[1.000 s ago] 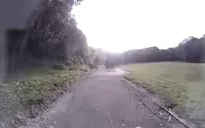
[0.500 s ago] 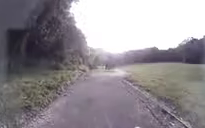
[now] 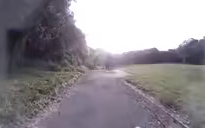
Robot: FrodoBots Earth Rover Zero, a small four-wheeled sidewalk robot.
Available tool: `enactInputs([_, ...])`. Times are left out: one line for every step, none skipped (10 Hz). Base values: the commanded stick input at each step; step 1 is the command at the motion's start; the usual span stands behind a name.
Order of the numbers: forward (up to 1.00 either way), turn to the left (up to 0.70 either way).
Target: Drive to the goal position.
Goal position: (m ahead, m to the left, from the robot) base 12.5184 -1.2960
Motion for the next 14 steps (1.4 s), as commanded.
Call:
enactInputs([0.50, 0.00])
enactInputs([0.50, 0.00])
enactInputs([0.50, 0.00])
enactInputs([0.50, 0.00])
enactInputs([0.50, 0.00])
enactInputs([0.50, 0.00])
enactInputs([0.50, 0.00])
enactInputs([0.50, 0.00])
enactInputs([0.50, 0.00])
enactInputs([0.50, 0.00])
enactInputs([0.50, 0.00])
enactInputs([0.50, 0.00])
enactInputs([0.50, 0.00])
enactInputs([0.50, 0.00])
